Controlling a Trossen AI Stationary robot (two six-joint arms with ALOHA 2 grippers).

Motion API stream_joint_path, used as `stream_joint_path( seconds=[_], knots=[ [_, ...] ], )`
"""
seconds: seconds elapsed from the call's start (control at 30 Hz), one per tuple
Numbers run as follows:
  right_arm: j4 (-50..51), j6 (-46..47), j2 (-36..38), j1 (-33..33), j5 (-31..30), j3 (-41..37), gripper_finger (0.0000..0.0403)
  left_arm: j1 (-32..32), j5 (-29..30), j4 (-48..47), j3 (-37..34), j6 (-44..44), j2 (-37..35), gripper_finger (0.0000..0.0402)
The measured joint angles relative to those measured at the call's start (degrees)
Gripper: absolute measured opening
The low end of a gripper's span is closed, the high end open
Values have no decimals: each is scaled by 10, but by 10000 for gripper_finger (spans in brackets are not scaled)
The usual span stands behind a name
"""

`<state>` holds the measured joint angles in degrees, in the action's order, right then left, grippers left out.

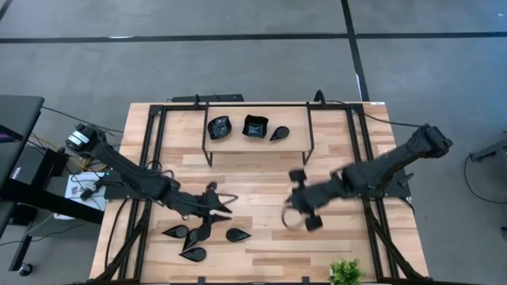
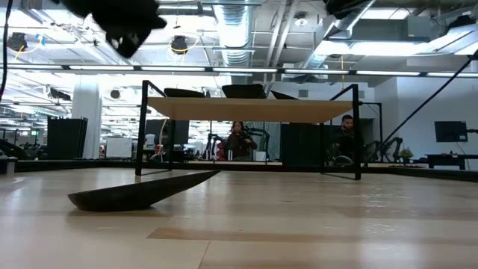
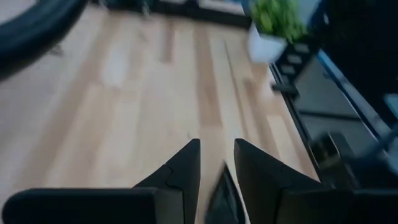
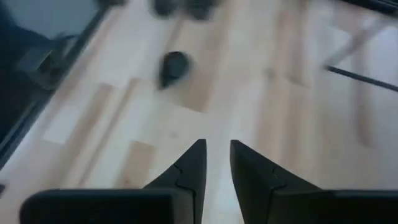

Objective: Pick & Place Mini shaped plates
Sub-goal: Stack the black drop-shaped plate on top of the black drop-shaped plate on the shelf

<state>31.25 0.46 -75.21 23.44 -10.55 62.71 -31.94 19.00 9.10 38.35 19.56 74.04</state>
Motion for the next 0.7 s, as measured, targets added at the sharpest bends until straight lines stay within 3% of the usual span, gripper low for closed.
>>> stream_joint_path(
  seconds=[0.17, 0.33, 0.47, 0.7],
  knots=[
    [-194, 28, 23, 49, -52, -147, 66, 5, -30, 35, 4, 41, 93, 99],
    [-356, 42, 28, 42, -80, -278, 66, 8, -30, 48, 33, 77, 163, 99],
    [-418, 74, 27, 17, -78, -324, 65, -5, -45, 59, 37, 80, 180, 99],
    [-484, 106, 19, -8, -54, -324, 65, -29, -48, 65, 38, 95, 178, 99]
  ],
)
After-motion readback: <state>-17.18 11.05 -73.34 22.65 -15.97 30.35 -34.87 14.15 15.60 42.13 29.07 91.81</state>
